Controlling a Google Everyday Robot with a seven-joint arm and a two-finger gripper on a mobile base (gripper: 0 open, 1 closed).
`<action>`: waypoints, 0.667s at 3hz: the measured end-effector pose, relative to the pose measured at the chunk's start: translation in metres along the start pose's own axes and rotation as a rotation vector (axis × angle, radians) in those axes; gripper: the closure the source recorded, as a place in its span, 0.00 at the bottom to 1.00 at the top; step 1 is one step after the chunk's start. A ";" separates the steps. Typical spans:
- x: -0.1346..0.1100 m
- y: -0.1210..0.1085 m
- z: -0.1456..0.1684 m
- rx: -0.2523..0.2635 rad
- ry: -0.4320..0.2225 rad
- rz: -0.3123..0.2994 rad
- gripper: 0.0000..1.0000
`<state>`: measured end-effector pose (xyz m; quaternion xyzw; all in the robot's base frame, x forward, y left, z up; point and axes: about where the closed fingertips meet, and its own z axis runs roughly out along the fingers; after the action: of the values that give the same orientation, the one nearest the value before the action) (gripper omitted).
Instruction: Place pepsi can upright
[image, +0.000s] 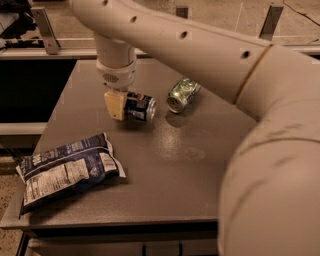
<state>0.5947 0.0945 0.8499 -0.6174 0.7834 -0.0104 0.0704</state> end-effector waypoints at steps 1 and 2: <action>0.042 0.007 -0.071 0.001 -0.212 -0.055 1.00; 0.081 0.005 -0.111 -0.022 -0.401 -0.092 1.00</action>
Offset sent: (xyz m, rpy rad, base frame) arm -0.0923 -0.2098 0.1721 0.7402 -0.0944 0.4365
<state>0.5576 0.0093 0.9518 -0.6430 0.7248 0.1182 0.2175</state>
